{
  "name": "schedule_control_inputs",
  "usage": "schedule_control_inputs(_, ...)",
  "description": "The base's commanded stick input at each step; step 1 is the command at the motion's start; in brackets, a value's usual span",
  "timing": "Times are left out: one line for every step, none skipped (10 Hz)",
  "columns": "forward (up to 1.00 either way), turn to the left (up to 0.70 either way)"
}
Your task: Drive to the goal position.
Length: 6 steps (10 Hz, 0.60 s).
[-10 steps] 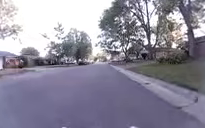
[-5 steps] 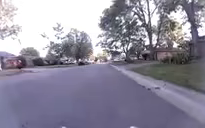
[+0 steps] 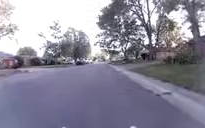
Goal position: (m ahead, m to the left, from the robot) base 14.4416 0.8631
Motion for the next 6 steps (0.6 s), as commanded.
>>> schedule_control_inputs(1.0, 0.0)
schedule_control_inputs(1.0, 0.0)
schedule_control_inputs(1.0, 0.0)
schedule_control_inputs(1.0, 0.0)
schedule_control_inputs(1.0, 0.0)
schedule_control_inputs(1.0, 0.0)
